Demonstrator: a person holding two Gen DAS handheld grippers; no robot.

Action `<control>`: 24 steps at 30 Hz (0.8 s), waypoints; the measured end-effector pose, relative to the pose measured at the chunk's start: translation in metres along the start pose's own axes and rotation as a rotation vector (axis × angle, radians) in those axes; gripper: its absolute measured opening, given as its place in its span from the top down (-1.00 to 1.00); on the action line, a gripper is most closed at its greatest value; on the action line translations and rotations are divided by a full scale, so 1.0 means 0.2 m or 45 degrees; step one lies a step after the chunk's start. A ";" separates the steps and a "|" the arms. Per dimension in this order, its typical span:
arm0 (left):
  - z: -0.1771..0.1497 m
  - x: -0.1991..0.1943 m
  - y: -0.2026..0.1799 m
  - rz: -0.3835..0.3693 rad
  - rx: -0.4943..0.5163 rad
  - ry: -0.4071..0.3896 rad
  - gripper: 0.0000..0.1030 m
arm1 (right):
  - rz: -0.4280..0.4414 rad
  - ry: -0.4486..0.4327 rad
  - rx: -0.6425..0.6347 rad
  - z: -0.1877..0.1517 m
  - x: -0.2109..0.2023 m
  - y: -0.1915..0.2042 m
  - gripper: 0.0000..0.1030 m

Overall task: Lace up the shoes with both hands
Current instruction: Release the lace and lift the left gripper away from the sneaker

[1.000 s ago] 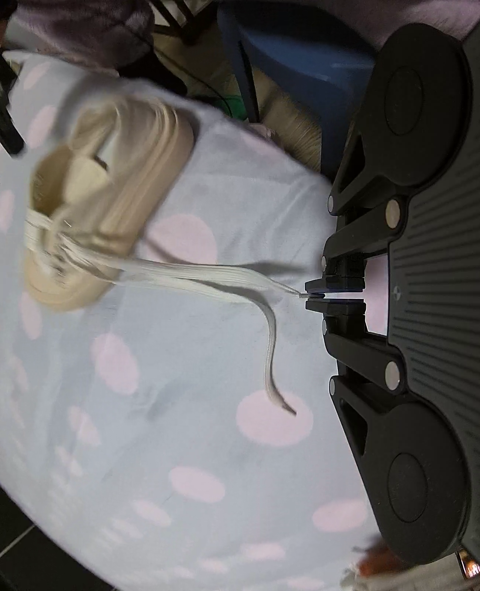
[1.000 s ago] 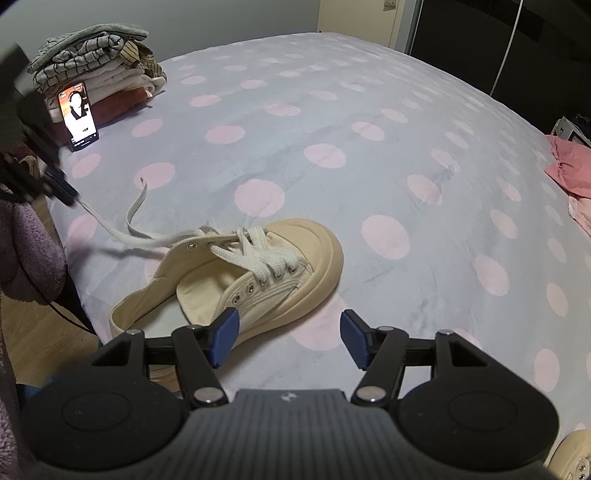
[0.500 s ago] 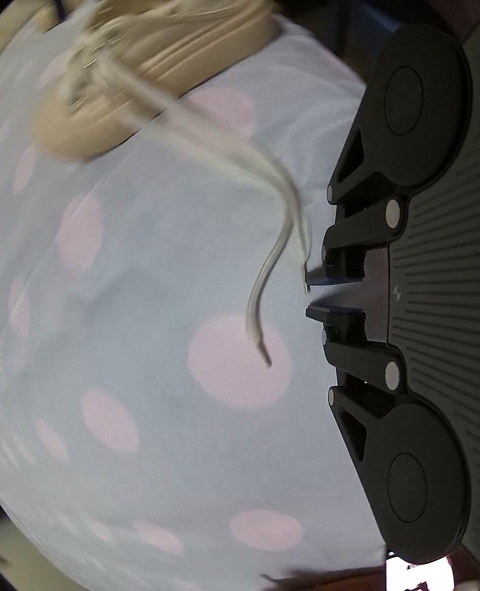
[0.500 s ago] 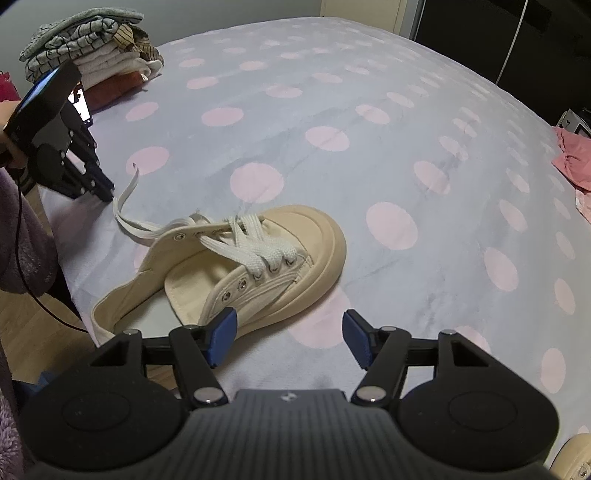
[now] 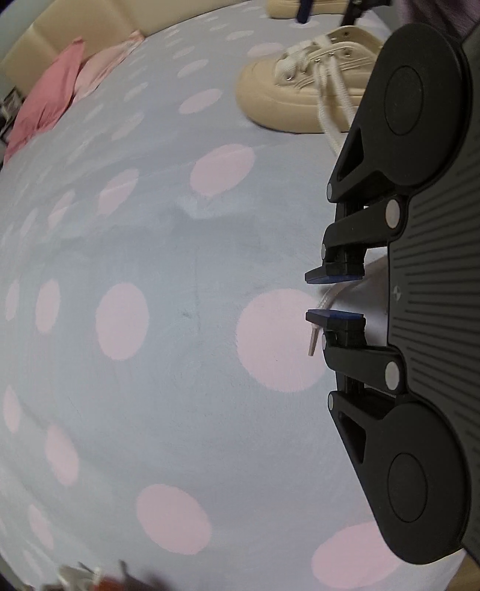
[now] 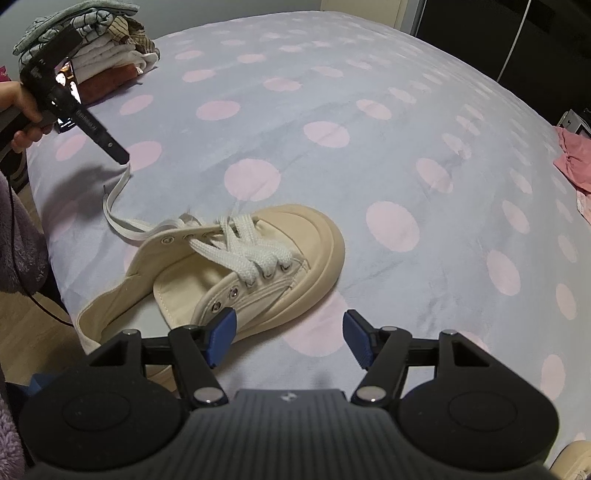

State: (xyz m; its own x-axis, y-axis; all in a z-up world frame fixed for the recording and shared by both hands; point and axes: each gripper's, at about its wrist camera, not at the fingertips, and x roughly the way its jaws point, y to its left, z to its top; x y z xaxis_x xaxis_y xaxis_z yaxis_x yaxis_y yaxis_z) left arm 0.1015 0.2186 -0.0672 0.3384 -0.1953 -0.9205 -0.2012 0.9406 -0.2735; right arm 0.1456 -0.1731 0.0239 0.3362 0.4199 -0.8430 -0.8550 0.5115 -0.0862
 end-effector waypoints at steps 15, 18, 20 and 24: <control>0.11 0.09 -0.10 0.122 0.064 0.031 0.74 | -0.003 -0.005 -0.015 -0.03 -0.01 0.00 -0.31; 0.11 0.11 -0.12 0.150 0.117 0.029 0.87 | -0.001 -0.008 -0.021 -0.03 -0.02 0.00 -0.31; 0.11 0.11 -0.12 0.159 0.144 0.021 0.93 | 0.003 -0.014 -0.025 -0.03 -0.03 0.01 -0.31; 0.11 0.06 -0.18 0.137 0.239 -0.060 1.00 | 0.020 -0.035 -0.026 -0.03 -0.05 0.02 -0.31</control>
State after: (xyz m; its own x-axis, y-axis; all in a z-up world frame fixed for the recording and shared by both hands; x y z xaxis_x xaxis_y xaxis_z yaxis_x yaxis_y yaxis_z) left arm 0.1331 0.1885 -0.0619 0.3674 -0.0821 -0.9264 -0.0651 0.9914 -0.1136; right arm 0.1367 -0.1797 0.0300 0.3329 0.4486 -0.8294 -0.8681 0.4893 -0.0838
